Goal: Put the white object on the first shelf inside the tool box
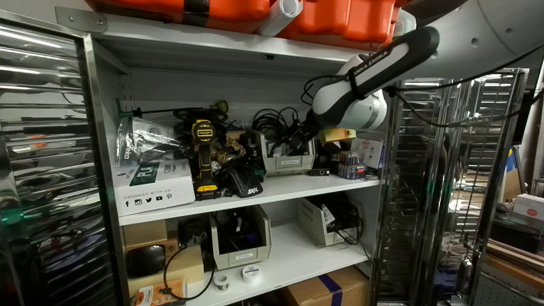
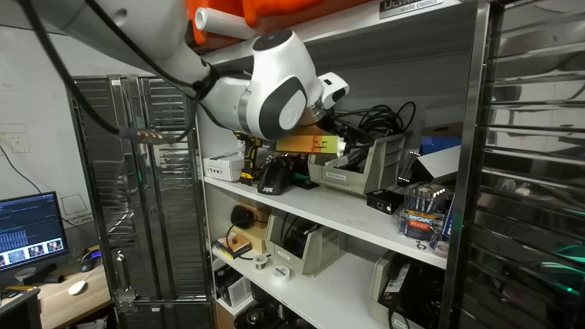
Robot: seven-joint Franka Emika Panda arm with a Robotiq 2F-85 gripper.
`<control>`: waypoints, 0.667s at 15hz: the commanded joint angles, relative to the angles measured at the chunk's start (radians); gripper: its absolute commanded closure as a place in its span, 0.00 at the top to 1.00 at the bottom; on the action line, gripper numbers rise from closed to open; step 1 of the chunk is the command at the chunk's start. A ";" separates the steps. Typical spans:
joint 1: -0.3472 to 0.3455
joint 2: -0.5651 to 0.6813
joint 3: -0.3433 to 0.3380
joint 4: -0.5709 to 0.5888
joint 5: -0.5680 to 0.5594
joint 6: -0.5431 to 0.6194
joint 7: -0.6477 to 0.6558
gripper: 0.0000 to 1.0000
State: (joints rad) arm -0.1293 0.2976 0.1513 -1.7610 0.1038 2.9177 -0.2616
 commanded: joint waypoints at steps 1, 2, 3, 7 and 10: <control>-0.066 -0.209 0.035 -0.158 0.080 -0.267 -0.063 1.00; -0.073 -0.251 0.025 -0.175 0.090 -0.364 -0.070 1.00; -0.035 -0.293 -0.032 -0.195 0.098 -0.458 -0.076 1.00; -0.009 -0.420 -0.129 -0.232 0.071 -0.851 -0.078 1.00; 0.000 -0.473 -0.190 -0.204 0.065 -1.145 -0.091 1.00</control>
State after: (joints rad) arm -0.1578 -0.1046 0.0216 -1.9596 0.1705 1.9676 -0.3353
